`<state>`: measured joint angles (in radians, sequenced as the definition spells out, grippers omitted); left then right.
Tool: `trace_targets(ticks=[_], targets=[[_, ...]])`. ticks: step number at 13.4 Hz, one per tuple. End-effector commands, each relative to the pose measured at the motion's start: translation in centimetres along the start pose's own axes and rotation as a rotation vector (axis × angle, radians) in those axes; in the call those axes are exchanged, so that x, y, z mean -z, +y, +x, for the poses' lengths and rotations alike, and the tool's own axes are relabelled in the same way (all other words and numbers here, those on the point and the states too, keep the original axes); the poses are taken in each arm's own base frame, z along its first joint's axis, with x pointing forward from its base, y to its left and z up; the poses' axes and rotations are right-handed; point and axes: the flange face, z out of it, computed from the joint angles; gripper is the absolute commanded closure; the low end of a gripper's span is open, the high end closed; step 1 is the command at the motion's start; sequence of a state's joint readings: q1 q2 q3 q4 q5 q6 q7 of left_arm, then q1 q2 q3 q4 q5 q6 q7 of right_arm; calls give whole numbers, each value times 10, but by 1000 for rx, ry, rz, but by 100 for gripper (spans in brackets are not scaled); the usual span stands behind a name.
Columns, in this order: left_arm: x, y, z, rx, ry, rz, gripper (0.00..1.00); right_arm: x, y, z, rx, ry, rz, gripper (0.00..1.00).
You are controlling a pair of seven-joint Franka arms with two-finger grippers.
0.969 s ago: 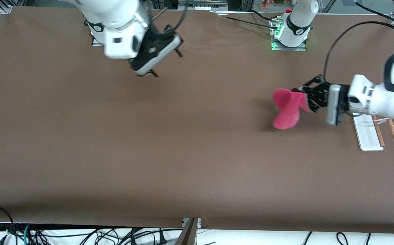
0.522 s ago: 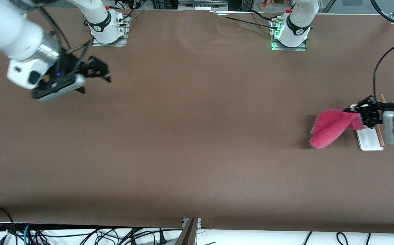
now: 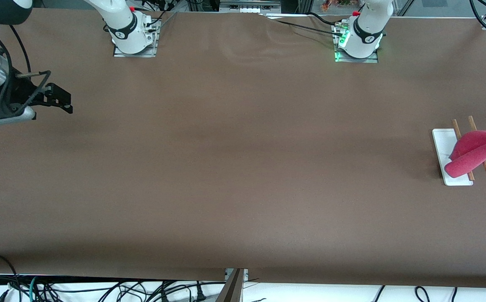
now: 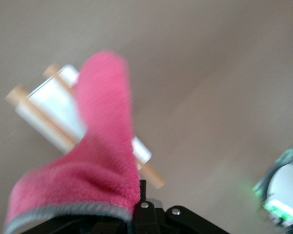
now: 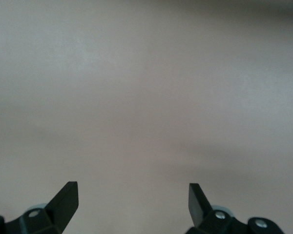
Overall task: Pass towel and hang on rack
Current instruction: 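Carry the towel over the dowel rack with the left gripper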
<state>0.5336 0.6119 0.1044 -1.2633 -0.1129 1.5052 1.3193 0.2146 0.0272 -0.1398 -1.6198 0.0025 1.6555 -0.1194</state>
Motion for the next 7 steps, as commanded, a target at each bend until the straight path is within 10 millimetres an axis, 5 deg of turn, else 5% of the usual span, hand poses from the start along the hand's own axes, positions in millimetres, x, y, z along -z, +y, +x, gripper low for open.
trace_targets(ticks=[1,4,7], targets=[[-8,-34,-30,-34,-29,68,100,9,-4,-15,16,15,-20,0],[-21,-58,-58,2,-23,120,100,9,0,-18,16,14,-31,0],[-40,-72,-63,12,-19,131,100,6,1,-16,24,5,-48,0]])
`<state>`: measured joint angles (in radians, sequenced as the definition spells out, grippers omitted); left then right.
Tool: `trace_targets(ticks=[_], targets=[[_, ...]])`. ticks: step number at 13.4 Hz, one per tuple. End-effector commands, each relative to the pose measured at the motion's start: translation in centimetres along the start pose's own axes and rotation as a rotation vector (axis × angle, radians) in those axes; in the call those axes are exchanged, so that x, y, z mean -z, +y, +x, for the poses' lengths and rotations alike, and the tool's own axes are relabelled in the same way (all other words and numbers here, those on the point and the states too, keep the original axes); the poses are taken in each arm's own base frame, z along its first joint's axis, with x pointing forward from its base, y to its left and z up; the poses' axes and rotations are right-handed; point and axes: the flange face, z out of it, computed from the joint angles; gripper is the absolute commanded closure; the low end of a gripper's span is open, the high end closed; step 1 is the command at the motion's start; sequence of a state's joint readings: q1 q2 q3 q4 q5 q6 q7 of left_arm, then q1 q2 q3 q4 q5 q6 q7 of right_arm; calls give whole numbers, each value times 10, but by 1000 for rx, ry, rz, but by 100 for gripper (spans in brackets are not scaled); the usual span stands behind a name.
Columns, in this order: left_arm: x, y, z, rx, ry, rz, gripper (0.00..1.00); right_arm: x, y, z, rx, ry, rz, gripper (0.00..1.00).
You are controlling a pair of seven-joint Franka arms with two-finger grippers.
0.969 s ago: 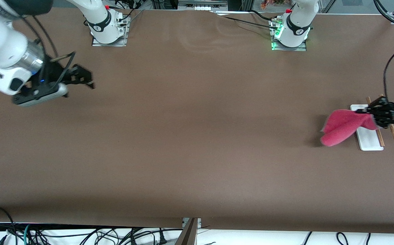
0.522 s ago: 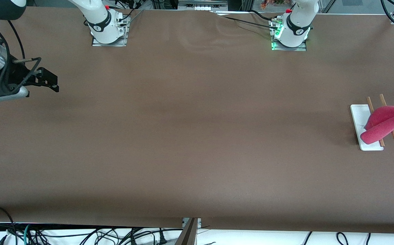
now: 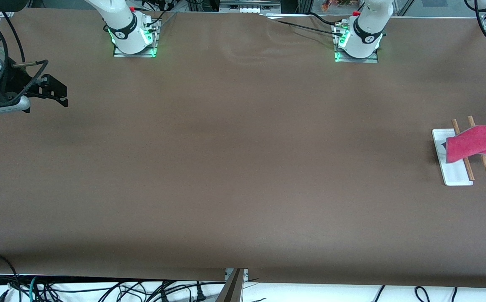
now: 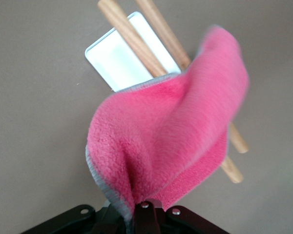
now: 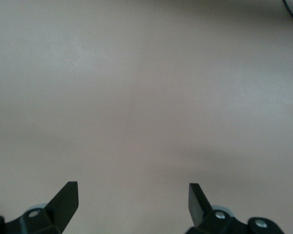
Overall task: Pass towel and hang on rack
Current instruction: 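Lower the towel onto the dowels and open the left gripper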
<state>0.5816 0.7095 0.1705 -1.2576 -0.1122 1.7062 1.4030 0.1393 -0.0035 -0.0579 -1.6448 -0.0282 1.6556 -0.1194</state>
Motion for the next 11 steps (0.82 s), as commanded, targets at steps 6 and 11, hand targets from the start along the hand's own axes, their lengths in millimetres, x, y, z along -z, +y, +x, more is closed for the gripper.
trace_targets(ticks=[6,11], targets=[[-28,-23,-8,8,-1,27,0,-2,-1,-3,19,-3,-22,0],[-12,-22,-6,29,7,52,0,-7,0,1,17,-14,-13,0]])
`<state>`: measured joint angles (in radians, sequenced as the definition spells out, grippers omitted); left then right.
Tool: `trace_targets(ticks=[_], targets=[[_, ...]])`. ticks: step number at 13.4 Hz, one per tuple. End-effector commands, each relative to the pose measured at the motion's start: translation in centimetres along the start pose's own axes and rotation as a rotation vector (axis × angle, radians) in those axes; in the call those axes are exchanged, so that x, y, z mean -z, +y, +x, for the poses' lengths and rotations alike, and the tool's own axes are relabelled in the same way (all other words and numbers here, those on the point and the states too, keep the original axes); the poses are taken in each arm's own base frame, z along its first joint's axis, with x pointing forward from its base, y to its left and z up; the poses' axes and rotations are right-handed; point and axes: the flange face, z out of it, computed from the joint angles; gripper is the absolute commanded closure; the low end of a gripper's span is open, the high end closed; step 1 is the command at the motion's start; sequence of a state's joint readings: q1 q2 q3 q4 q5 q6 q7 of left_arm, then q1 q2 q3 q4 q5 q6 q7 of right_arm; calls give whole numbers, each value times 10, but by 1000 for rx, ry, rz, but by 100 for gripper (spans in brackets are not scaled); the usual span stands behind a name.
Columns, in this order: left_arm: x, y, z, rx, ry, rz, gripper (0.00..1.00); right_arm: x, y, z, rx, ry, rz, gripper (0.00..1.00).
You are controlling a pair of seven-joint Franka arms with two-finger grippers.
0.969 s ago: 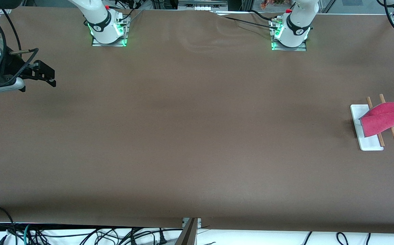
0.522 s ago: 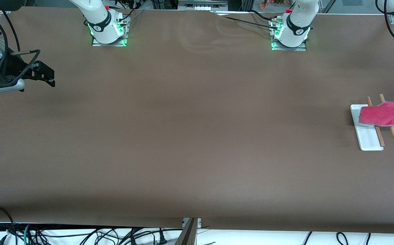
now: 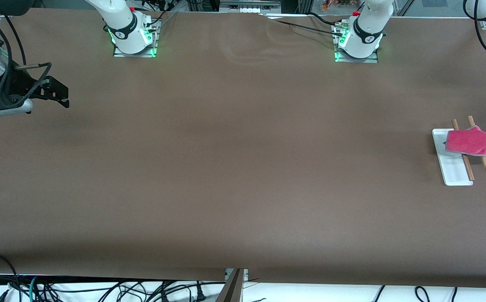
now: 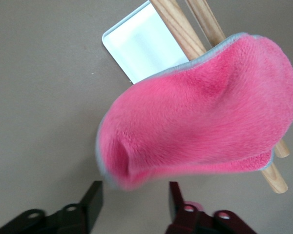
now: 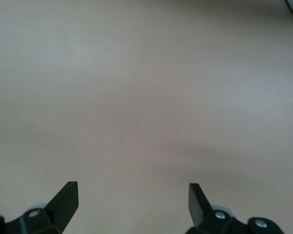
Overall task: Pass towel and hang on rack
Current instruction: 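Lower the towel onto the dowels and open the left gripper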
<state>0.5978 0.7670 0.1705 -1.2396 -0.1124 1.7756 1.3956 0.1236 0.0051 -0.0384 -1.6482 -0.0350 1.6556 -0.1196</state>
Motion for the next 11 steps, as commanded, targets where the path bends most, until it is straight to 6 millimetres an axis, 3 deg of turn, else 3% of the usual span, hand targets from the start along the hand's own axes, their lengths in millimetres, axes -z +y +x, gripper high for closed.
trace_targets(ticks=[1,3,5,9,11], targets=[[15,-2,2,5,7,22,0,3,1,0,12,9,-8,0],[34,4,9,-10,9,46,0,12,8,-1,3,9,-8,0],[68,25,45,-67,7,86,0,12,31,-5,-45,5,0,0],[139,99,122,-81,-43,101,0,19,31,-4,-45,20,-4,0],[157,153,169,3,-87,52,0,20,31,-3,-44,22,-4,0]])
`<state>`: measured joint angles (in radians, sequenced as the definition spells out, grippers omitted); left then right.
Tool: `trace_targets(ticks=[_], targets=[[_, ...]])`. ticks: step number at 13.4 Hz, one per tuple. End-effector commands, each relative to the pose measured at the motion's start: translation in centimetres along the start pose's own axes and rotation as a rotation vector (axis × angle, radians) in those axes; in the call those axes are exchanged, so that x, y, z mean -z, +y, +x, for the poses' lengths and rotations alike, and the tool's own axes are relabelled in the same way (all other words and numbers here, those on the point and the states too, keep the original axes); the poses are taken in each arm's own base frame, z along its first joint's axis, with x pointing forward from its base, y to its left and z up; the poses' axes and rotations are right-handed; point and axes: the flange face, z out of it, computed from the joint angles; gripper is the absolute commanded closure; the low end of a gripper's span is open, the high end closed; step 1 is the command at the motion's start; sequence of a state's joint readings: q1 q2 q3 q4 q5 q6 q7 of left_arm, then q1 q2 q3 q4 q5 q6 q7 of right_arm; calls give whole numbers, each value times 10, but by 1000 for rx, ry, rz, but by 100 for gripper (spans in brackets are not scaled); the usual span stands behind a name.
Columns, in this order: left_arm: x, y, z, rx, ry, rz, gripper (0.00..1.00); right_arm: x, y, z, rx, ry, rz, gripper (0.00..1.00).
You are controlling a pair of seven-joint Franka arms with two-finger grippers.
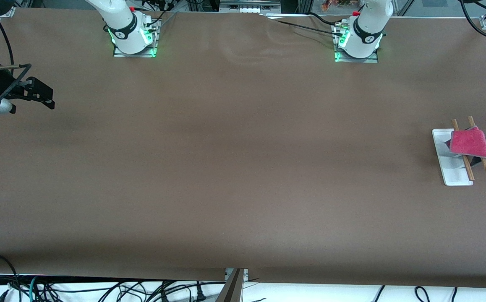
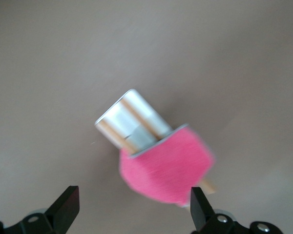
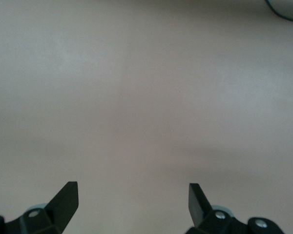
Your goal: Pass towel and hang on rack
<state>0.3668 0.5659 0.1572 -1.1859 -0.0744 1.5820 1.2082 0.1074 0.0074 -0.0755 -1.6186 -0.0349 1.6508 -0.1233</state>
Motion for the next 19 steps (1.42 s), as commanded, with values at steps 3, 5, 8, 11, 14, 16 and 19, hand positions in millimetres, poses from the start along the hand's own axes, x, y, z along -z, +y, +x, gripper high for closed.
trace_targets(ticks=[3,5,8,11,14,16,19], targets=[[51,119,101,227,-107,-44,0,9,1,0,5,2,-2,0],[64,177,154,312,-112,-19,0,9,1,0,5,4,-3,0],[80,249,198,486,-89,29,0,9,3,0,2,2,-3,0],[69,293,179,589,-25,8,0,9,3,0,2,5,-3,0],[51,351,175,607,35,116,0,9,3,0,2,4,-3,0],[51,333,167,635,55,118,0,9,3,0,1,2,-3,0],[54,320,159,663,69,117,0,9,1,0,3,3,-1,0]])
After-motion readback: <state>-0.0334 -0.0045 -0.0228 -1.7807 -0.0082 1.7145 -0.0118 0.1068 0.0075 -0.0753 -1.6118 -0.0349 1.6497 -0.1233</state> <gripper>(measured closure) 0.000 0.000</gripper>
